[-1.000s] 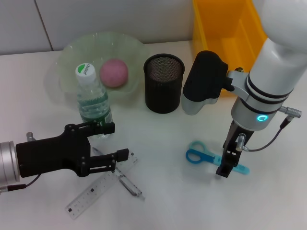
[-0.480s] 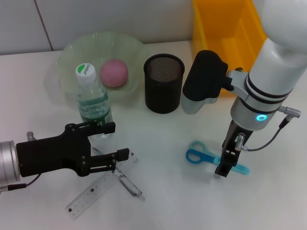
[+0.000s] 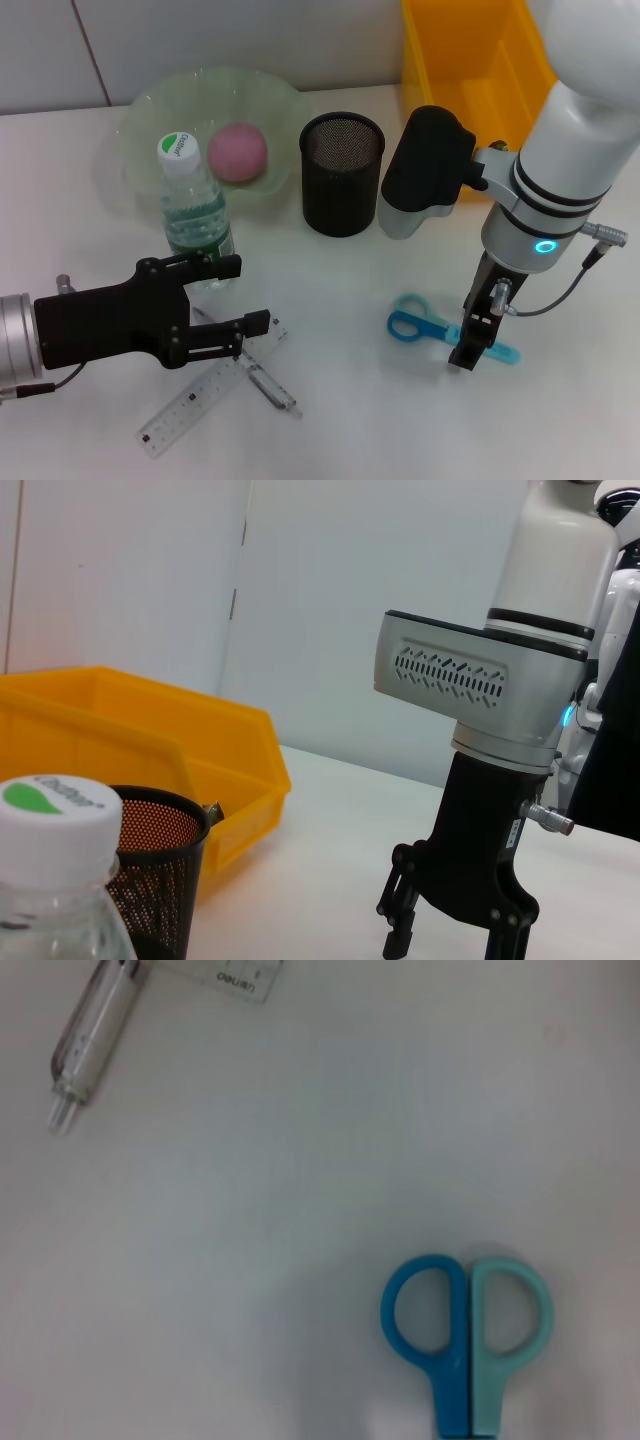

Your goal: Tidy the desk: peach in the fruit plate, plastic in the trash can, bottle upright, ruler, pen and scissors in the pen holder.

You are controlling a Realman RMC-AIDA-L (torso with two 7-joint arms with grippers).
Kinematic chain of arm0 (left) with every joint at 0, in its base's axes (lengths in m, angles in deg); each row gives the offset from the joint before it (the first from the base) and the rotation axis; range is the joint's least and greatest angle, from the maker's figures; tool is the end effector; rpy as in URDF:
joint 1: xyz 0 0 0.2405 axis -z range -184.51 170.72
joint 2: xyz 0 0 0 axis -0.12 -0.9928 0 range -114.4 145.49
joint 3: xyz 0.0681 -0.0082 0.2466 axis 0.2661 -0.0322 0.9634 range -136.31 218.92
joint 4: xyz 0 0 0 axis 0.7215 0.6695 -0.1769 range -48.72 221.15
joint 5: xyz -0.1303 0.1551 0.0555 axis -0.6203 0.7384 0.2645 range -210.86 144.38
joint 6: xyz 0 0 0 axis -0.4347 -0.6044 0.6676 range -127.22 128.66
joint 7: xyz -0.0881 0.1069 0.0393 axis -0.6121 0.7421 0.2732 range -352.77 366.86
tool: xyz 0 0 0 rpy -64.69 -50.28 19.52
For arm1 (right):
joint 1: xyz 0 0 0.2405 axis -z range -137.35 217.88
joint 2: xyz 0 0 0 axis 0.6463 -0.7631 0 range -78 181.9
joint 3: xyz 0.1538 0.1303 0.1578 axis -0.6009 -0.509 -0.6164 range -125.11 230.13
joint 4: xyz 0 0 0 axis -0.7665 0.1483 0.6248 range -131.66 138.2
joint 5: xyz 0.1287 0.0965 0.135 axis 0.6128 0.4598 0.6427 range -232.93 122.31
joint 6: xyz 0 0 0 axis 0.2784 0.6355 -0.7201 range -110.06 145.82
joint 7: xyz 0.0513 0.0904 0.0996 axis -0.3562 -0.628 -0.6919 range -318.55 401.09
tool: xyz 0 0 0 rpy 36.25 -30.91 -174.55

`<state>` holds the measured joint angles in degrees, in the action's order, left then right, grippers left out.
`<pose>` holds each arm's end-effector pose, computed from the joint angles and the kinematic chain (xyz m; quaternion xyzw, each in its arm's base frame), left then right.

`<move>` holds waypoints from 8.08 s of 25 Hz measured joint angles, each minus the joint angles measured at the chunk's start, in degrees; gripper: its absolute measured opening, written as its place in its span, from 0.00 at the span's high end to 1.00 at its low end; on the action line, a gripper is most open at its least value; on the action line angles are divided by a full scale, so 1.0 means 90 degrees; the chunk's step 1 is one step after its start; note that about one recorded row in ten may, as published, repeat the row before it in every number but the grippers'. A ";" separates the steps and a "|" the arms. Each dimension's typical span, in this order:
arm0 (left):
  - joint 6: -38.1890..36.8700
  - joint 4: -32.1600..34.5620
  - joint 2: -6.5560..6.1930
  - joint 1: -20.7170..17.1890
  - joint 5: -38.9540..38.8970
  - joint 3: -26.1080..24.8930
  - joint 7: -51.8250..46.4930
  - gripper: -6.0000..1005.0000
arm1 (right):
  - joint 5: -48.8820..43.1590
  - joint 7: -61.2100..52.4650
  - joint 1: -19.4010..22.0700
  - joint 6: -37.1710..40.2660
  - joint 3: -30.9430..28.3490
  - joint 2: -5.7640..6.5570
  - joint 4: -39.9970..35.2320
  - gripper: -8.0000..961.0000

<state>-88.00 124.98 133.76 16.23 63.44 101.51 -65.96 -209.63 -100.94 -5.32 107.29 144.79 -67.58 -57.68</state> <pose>-0.2539 0.2992 -0.0208 -0.9452 -0.1564 -0.2720 0.0908 0.1790 0.3532 -0.0506 -0.9126 0.2087 -0.3382 0.0962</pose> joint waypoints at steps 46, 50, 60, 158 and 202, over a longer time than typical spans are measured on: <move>-0.0027 0.0039 -0.0010 -0.0018 0.0000 0.0010 -0.0043 0.21 | 0.0021 -0.0041 0.0014 -0.0081 0.0050 -0.0010 0.0083 0.62; -0.0033 0.0040 -0.0010 -0.0010 0.0000 0.0010 -0.0043 0.21 | 0.0024 -0.0041 0.0016 -0.0081 0.0056 -0.0010 0.0082 0.72; -0.0042 0.0049 -0.0010 -0.0004 0.0000 0.0010 -0.0043 0.21 | 0.0029 -0.0037 -0.0002 -0.0085 0.0063 -0.0010 0.0160 0.77; -0.0302 0.0058 -0.0056 0.0009 0.0000 -0.0035 -0.0131 0.22 | 0.6515 0.6167 0.0727 -0.3888 -0.3224 0.0019 0.2860 0.58; -0.0289 0.0625 -0.0026 0.0000 0.0327 0.0000 -0.0728 0.22 | 0.4042 0.5028 0.2205 0.1063 -0.4949 0.0514 0.1369 0.14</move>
<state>-90.60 130.60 133.52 16.23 66.38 101.51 -72.51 -173.25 -55.69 14.53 116.85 100.26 -62.95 -45.36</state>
